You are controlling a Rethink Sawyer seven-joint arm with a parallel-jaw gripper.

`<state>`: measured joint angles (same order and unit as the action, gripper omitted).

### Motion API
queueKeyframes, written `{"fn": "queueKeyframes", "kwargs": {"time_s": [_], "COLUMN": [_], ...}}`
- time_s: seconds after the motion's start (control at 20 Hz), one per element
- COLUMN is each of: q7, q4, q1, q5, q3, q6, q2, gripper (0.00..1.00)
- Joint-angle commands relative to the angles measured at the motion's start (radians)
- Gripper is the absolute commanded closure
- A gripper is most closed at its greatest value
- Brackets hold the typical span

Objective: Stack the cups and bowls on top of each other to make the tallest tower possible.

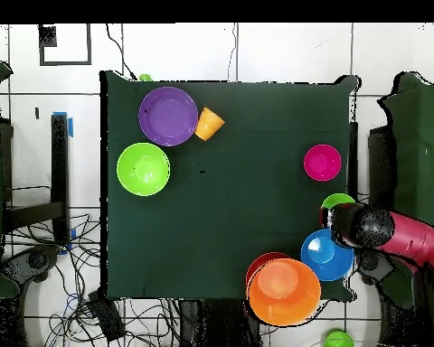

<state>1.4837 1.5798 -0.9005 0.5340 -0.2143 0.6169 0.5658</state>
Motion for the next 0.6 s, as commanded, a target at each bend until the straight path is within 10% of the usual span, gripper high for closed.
{"fn": "queueKeyframes", "kwargs": {"time_s": [0.05, 0.6], "q7": [-0.115, -0.106], "q4": [0.084, 0.075], "q1": [-0.121, -0.151], "q5": [-0.024, 0.024], "q3": [-0.114, -0.129], "q6": [-0.008, 0.002], "q2": [0.000, -0.022], "gripper": [0.00, 0.00]}}
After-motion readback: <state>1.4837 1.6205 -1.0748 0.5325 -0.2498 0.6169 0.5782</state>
